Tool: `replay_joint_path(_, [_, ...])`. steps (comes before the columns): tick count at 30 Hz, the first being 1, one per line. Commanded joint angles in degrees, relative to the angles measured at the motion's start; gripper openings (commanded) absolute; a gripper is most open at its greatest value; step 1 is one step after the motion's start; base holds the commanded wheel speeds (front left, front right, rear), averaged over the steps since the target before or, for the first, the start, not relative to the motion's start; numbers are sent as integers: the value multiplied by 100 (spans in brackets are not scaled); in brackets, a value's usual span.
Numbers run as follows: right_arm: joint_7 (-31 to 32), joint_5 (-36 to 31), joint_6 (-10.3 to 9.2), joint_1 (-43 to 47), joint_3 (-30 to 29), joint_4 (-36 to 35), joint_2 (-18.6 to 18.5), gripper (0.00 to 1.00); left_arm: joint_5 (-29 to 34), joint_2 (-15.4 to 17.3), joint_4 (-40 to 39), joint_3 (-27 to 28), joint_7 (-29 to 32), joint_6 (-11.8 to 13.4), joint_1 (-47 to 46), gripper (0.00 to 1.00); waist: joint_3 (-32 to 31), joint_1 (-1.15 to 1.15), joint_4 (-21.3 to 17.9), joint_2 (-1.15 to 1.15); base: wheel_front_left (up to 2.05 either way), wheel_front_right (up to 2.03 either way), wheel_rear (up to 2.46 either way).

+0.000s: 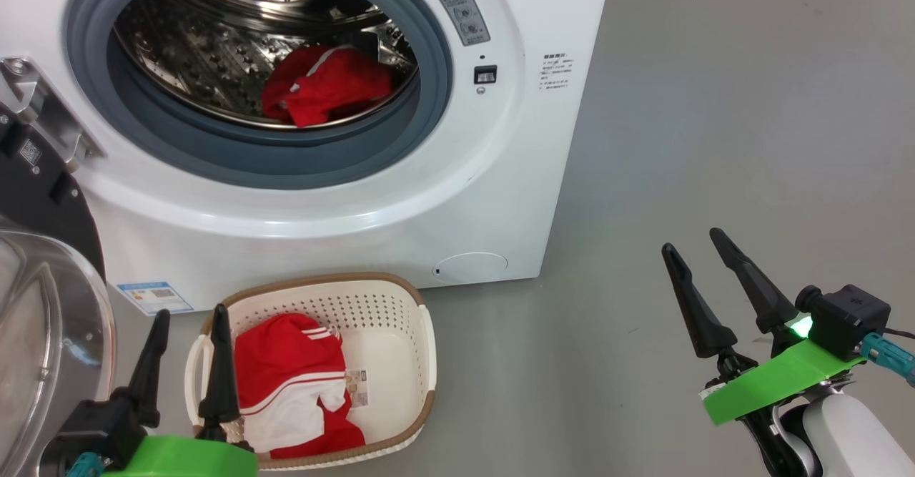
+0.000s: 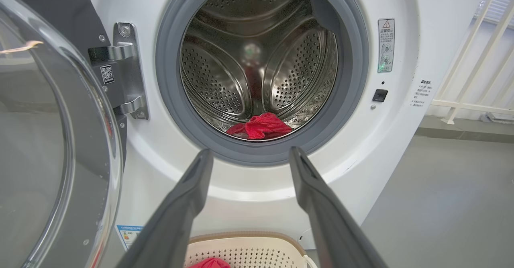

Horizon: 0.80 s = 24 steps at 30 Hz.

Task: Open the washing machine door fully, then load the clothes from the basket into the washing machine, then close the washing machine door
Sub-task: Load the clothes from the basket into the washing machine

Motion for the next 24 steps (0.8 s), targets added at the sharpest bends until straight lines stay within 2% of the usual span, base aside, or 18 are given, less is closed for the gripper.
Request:
replay_joint_path(1, [-27, 57, 9, 38, 110, -126, -75, 100, 60, 60, -132, 199, -29, -32, -50, 100, 7, 0, 2, 0, 0, 0, 0])
replay_joint_path(12, [-27, 65, 9, 19, 143, -148, -80, 100, 71, 64, -82, 204, -29, -59, -85, 100, 138, 0, -19, 0, 0, 0, 0])
replay_joint_path(24, [-27, 20, 9, -159, 47, -302, -24, 100, 60, 140, 51, 149, -29, -105, -452, 100, 869, 0, -94, 0, 0, 0, 0])
